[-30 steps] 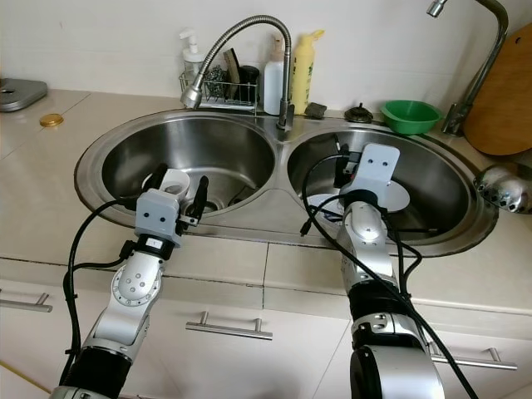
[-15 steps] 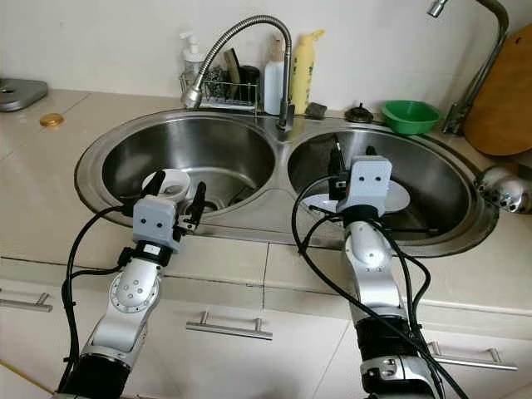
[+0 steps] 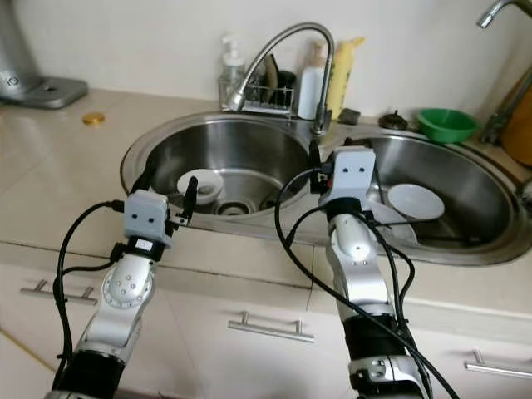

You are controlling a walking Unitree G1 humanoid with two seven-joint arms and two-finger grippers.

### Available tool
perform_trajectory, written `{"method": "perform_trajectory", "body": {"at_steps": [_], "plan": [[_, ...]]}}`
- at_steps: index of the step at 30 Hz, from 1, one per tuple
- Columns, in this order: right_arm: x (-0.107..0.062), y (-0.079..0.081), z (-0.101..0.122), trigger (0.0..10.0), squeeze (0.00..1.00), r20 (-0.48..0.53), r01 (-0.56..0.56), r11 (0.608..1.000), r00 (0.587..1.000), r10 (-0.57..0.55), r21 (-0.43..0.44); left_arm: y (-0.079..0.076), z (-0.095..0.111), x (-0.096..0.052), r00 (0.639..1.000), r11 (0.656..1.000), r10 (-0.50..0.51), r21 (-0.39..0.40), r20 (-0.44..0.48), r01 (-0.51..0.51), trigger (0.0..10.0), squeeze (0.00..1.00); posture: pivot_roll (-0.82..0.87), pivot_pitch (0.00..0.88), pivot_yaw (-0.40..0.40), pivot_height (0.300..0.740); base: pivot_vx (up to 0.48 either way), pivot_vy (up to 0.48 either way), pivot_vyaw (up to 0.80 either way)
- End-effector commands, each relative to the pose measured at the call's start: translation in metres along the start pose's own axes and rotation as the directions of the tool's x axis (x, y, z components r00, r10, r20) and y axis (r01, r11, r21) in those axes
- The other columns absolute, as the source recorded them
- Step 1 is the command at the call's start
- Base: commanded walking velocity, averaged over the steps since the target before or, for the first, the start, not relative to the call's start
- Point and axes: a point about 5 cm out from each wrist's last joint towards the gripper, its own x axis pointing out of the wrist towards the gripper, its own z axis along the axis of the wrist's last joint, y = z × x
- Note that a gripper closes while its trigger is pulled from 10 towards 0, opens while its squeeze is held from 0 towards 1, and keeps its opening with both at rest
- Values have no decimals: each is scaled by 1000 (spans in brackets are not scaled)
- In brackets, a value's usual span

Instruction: Kitchen organization

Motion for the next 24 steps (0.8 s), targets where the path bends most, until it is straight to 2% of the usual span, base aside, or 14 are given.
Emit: {"method": "perform_trajectory", "body": {"at_steps": [1, 24], "plan": [[-1, 5, 5, 10000, 0, 10, -17, 1000, 1000, 17, 19, 9, 6, 2, 999, 1000, 18, 16, 31, -19, 10000, 0, 84, 0, -36, 740, 0, 435, 0], [-7, 13, 9, 10000, 0, -5, -52, 998, 999, 53, 39, 8, 17, 4, 997, 1000, 14, 26, 78, -16, 10000, 0, 80, 0, -34, 740, 0, 455, 0]]}}
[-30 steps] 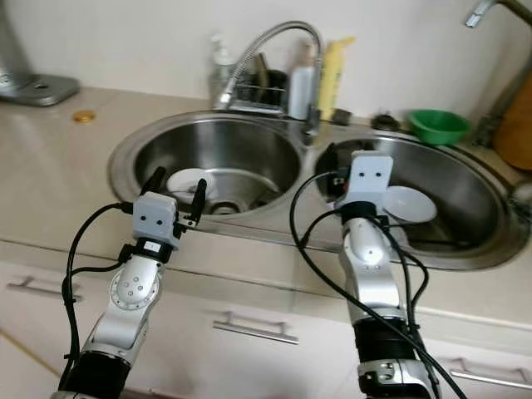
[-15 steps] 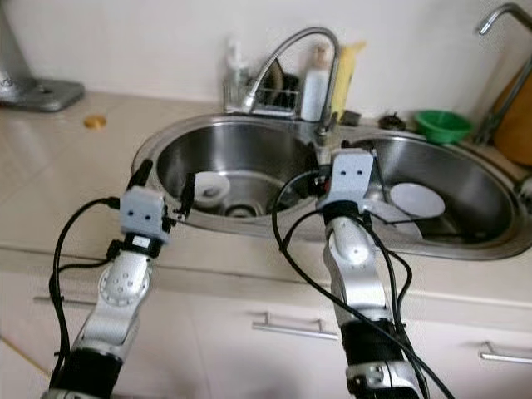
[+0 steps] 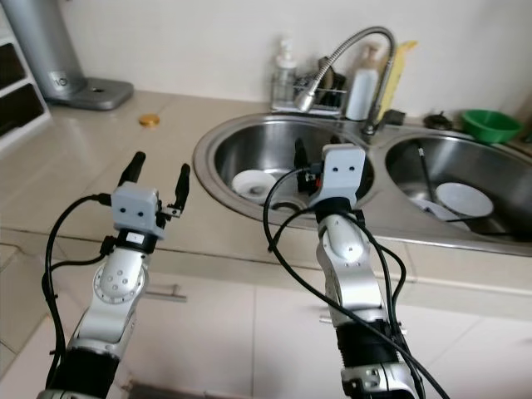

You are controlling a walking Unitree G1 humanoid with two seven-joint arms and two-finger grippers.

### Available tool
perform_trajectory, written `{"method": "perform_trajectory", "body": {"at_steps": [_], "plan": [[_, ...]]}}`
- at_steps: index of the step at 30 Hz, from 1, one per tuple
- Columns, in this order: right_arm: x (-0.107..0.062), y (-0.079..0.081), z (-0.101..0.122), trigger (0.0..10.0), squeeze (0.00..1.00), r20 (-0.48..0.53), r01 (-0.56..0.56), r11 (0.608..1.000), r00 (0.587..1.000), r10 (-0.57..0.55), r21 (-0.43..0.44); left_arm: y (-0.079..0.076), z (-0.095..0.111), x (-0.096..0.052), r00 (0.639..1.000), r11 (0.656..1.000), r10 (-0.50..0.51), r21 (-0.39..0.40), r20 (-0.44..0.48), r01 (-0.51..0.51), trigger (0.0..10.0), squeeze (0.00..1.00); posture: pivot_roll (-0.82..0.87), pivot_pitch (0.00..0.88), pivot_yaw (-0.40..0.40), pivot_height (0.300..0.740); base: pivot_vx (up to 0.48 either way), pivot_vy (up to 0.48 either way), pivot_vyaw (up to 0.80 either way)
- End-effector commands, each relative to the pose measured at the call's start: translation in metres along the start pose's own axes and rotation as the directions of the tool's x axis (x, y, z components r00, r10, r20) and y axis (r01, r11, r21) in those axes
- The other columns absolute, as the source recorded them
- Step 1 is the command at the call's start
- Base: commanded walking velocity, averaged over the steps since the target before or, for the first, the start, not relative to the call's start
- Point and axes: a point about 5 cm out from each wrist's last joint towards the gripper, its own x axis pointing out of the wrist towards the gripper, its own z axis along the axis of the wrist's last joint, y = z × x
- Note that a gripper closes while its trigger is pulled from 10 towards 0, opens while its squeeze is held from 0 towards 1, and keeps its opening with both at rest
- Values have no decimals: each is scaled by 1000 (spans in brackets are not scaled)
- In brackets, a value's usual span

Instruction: Kitchen organization

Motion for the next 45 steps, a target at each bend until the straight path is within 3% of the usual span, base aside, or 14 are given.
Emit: {"method": "perform_trajectory", "body": {"at_steps": [1, 12, 42, 45], "plan": [[0, -3, 3, 10000, 0, 6, 14, 1000, 1000, -14, 5, -4, 5, 2, 999, 1000, -21, 2, 25, 21, 10000, 0, 80, 0, -34, 740, 0, 281, 0], [-9, 0, -4, 10000, 0, -13, -5, 999, 1000, 5, -40, -11, 8, -1, 997, 999, -55, 4, 46, 54, 10000, 0, 74, 0, -34, 740, 0, 0, 0], [-24, 4, -6, 10000, 0, 27, 12, 1000, 1000, -12, -8, -20, 9, -3, 994, 995, -91, -24, 57, 93, 10000, 0, 64, 0, -22, 740, 0, -480, -800], [-24, 4, -7, 10000, 0, 26, 9, 1000, 1000, -9, -6, -22, 8, -4, 995, 995, -84, -57, 54, 87, 10000, 0, 64, 0, -25, 740, 0, 0, -800]]}}
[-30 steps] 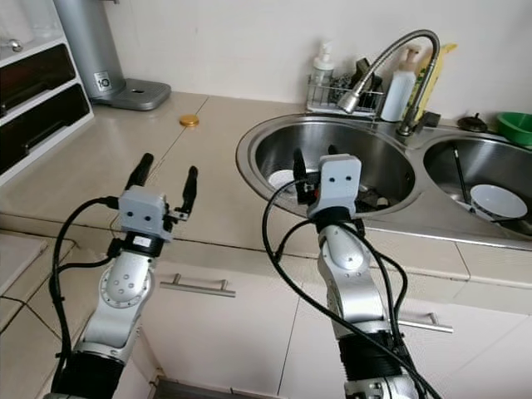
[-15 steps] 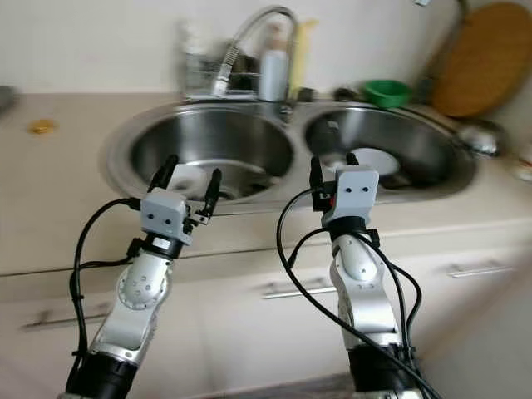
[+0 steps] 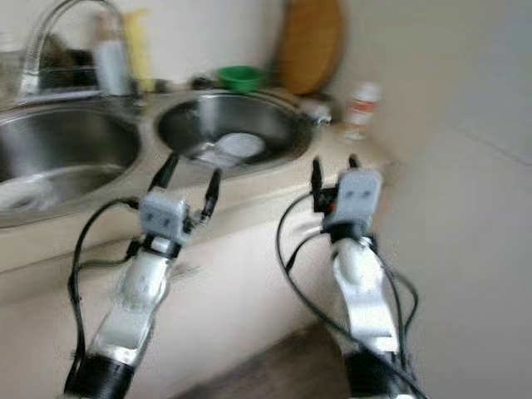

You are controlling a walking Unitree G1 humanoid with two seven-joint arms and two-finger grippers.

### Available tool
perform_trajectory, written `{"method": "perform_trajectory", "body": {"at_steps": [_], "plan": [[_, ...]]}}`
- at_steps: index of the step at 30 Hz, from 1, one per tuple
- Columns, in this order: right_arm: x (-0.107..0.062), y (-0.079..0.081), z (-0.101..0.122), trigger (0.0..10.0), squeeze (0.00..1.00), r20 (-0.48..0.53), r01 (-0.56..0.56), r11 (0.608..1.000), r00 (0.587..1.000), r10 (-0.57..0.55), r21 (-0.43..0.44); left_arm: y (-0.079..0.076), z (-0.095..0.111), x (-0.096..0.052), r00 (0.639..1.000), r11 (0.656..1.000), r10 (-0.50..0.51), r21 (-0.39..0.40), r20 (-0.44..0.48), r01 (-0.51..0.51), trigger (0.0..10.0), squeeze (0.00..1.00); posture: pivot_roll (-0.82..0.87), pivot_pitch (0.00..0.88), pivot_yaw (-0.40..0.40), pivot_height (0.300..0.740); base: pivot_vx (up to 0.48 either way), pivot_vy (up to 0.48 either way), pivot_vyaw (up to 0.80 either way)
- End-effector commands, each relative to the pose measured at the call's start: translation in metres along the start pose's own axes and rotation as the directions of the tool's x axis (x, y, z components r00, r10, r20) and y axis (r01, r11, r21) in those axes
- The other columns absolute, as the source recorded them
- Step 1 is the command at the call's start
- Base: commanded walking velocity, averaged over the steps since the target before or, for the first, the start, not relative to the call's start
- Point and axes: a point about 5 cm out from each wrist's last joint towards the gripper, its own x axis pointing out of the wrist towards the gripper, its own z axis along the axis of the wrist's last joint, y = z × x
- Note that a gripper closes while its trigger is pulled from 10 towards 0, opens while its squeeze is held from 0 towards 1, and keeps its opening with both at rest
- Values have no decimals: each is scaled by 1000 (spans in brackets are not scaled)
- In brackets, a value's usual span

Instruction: Kitchen organization

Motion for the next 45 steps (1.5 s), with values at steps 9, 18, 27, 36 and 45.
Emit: {"method": "perform_trajectory", "body": {"at_steps": [9, 18, 27, 36, 45], "plan": [[2, 1, 5, 10000, 0, 26, -14, 1000, 1000, 14, -4, -3, -2, 0, 1000, 999, -10, -41, -22, 9, 10000, 0, 67, 0, -30, 740, 0, 259, -800], [2, 1, 4, 10000, 0, 26, -20, 1000, 999, 20, -10, -4, -3, 0, 1000, 999, -15, -45, -22, 14, 10000, 0, 64, 0, -31, 740, 0, 467, -800], [2, -1, 3, 10000, 0, 24, -15, 1000, 1000, 15, -20, -4, -1, 0, 1000, 1000, -14, -23, 1, 14, 10000, 0, 63, 0, -28, 740, 0, 207, -800], [1, -4, 1, 10000, 0, 16, 2, 1000, 1000, -2, -29, -7, -5, -1, 999, 999, -34, -9, -26, 34, 10000, 0, 60, 0, -25, 740, 0, -275, -800], [0, -5, -3, 10000, 0, -2, 14, 999, 1000, -15, -45, -8, -6, -2, 999, 999, -40, -10, -32, 39, 10000, 0, 62, 0, -25, 740, 0, -480, -800]]}}
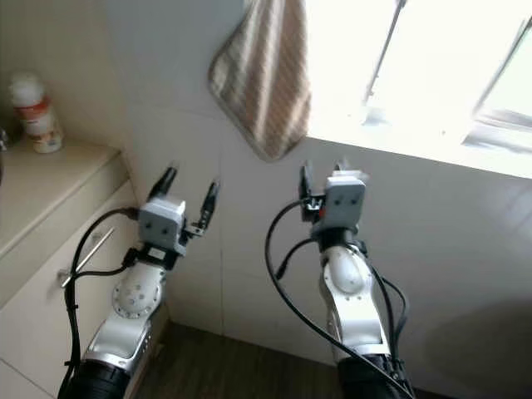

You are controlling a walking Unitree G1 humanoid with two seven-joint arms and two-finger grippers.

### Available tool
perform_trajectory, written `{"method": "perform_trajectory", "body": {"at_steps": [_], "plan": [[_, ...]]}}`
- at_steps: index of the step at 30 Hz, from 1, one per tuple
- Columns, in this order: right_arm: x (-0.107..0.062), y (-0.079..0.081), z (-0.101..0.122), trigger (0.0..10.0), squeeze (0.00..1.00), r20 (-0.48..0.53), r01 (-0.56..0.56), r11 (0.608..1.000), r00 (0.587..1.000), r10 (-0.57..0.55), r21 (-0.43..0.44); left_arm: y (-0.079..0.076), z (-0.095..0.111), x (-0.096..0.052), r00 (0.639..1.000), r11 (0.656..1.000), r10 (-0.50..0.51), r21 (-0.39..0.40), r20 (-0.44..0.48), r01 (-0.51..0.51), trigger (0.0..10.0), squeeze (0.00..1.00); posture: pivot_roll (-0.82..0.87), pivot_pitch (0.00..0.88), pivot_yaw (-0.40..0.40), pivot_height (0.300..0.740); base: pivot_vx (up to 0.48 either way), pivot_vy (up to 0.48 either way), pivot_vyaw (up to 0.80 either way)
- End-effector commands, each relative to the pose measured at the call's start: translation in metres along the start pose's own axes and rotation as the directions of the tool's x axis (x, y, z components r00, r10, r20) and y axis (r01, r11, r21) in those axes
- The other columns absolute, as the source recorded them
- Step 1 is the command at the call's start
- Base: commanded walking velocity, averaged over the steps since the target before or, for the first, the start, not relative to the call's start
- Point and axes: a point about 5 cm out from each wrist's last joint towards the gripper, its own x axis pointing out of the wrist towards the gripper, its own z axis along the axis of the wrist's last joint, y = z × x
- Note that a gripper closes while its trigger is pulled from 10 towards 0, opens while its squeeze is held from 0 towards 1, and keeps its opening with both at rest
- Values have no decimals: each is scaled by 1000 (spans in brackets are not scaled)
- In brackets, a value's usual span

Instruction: Kitchen organization

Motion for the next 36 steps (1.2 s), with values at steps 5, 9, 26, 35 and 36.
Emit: {"method": "perform_trajectory", "body": {"at_steps": [5, 9, 26, 35, 36], "plan": [[-3, -13, -3, 10000, 0, -12, 46, 998, 999, -47, -32, -10, 4, 4, 999, 999, -31, -17, 18, 31, 10000, 0, 61, 0, -26, 740, 0, -480, -800], [-3, -13, -4, 10000, 0, -17, 51, 998, 999, -52, -37, -10, 4, 4, 999, 999, -31, -19, 22, 31, 10000, 0, 59, 0, -26, 740, 0, -443, -800], [-3, -11, -12, 10000, 0, -68, 26, 996, 997, -32, -88, -11, 2, 4, 999, 999, -37, -17, 7, 38, 10000, 0, 59, 0, -27, 740, 0, 0, -706], [-1, -13, -22, 10000, 0, -148, 23, 996, 988, -36, -86, -10, -1, 5, 999, 999, -35, -1, -17, 35, 10000, 0, 62, 0, -28, 740, 0, 0, 0], [-1, -13, -24, 10000, 0, -158, 25, 995, 987, -40, -94, -10, -1, 4, 999, 999, -35, -1, -17, 35, 10000, 0, 62, 0, -28, 740, 0, 0, 0]]}}
